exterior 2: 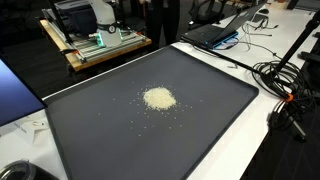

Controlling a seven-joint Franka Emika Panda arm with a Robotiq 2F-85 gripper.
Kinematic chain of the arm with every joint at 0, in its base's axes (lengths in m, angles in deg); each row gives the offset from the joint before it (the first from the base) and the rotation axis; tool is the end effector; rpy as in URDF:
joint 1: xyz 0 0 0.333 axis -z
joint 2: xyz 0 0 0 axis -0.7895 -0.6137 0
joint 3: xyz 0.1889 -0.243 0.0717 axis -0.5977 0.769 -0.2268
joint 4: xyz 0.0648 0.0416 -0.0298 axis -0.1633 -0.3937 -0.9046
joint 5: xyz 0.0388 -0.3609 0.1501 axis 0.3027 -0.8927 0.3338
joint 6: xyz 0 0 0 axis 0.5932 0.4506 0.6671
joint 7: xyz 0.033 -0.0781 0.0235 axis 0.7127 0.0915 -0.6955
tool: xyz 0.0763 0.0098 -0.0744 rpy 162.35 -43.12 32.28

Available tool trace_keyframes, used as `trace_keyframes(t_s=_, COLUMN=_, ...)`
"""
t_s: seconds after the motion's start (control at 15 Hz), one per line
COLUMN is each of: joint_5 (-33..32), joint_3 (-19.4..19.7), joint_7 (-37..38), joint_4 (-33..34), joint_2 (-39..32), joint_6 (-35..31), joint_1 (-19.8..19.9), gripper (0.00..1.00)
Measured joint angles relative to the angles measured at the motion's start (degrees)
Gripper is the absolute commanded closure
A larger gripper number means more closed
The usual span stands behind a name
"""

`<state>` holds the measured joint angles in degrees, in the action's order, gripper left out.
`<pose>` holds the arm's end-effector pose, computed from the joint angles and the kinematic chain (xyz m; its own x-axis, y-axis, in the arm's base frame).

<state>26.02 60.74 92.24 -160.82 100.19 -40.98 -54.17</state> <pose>0.4237 0.0712 0.4513 0.9882 0.0810 0.1300 0.0713 -0.9944 0.0781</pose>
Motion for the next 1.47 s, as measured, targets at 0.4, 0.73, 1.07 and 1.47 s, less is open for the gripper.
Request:
trace_keyframes(t_s=0.4, joint_5=-10.5, joint_3=-4.0, joint_7=13.4, joint_4=7.0, joint_2=-11.8, joint_6=-2.3, joint_1=0.4, gripper=0.00)
trace_keyframes(t_s=0.73, joint_5=-22.4, joint_3=-5.1, joint_7=26.2, joint_4=15.6, joint_2=-22.7, joint_6=-1.6, joint_1=-0.5, gripper=0.00)
trace_keyframes(t_s=1.07, joint_5=-29.6, joint_3=-3.1, joint_7=33.7, joint_4=25.8, joint_2=-34.2, joint_6=3.2, joint_1=-4.8, gripper=0.00)
trace_keyframes(t_s=1.47, joint_5=-30.5, joint_3=1.8, joint_7=34.5, joint_4=35.7, joint_2=-44.7, joint_6=4.4, joint_1=-9.5, gripper=0.00)
